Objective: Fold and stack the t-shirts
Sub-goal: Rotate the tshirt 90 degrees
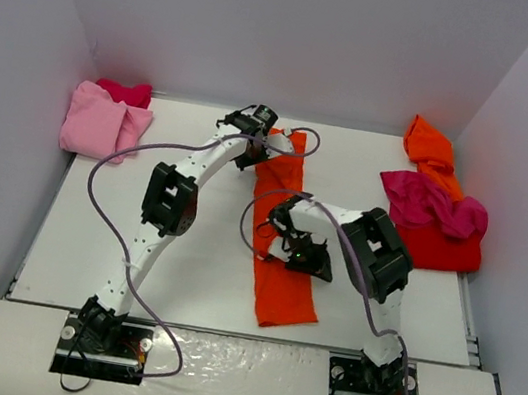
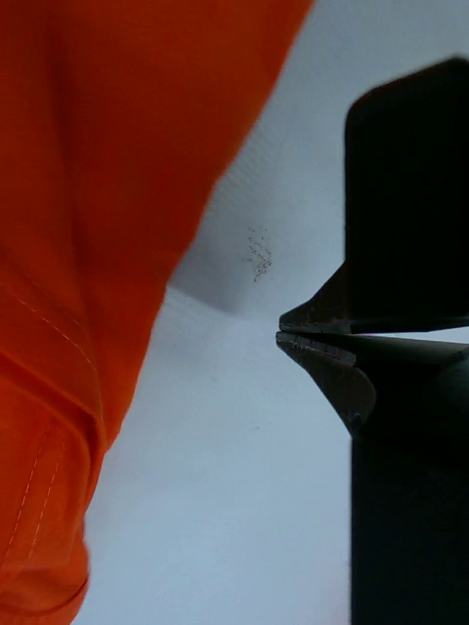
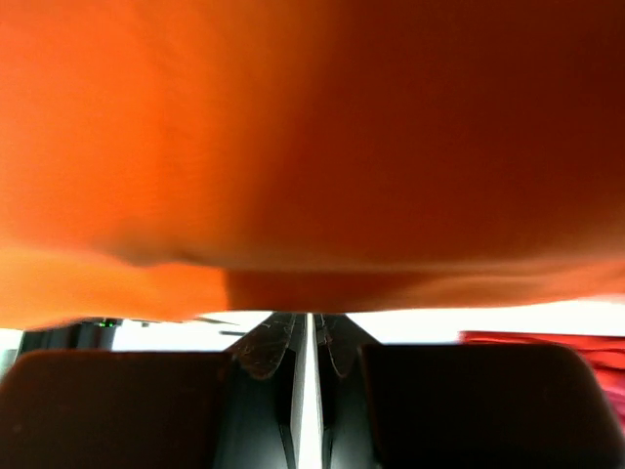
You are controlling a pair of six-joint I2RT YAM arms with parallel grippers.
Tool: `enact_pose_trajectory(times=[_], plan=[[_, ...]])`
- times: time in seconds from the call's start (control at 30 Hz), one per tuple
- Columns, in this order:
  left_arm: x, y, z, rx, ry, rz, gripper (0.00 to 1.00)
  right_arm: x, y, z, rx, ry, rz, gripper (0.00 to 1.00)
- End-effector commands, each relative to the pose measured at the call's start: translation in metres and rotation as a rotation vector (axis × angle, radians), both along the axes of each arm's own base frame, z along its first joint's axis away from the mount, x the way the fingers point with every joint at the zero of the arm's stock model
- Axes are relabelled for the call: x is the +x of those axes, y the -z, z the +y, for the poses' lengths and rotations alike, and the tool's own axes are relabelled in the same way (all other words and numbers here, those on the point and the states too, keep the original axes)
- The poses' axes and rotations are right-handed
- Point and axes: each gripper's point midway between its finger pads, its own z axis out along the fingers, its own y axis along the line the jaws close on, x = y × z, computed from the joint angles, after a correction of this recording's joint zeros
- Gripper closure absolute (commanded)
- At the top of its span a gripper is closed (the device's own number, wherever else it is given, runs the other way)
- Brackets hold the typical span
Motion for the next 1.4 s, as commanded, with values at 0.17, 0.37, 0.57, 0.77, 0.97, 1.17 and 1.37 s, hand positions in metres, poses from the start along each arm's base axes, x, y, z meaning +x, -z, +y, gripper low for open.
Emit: enact_pose_trajectory(times=[0.17, 0.37, 0.57, 0.77, 0.97, 1.17, 1.37], plan=[[0.003, -0.049, 0.048, -0.003, -0.12, -0.059, 1.0, -0.057, 0.047, 0.072, 0.04, -0.157, 0.231, 0.96], [0.009, -0.071, 0.066, -0.055, -0.189, -0.114, 1.0, -0.028, 0.026, 0.071, 0.042, -0.148, 0.036, 0.93], [0.005, -0.119, 0.066, -0.154, -0.256, -0.204, 0.95, 0.035, -0.037, 0.065, 0.12, -0.033, -0.249, 0.72], [-0.033, -0.143, 0.066, -0.223, -0.244, -0.163, 0.87, 0.106, -0.102, 0.035, 0.219, 0.147, -0.494, 0.68], [-0.081, -0.158, 0.063, -0.316, -0.197, -0.129, 0.91, 0.129, -0.156, 0.044, 0.39, 0.227, -0.642, 0.76], [-0.133, -0.199, 0.066, -0.444, -0.113, -0.209, 1.0, 0.144, -0.186, 0.064, 0.557, 0.266, -0.719, 1.0], [-0.181, -0.22, 0.103, -0.416, -0.142, -0.346, 1.0, 0.18, -0.157, 0.094, 0.621, 0.317, -0.652, 1.0]])
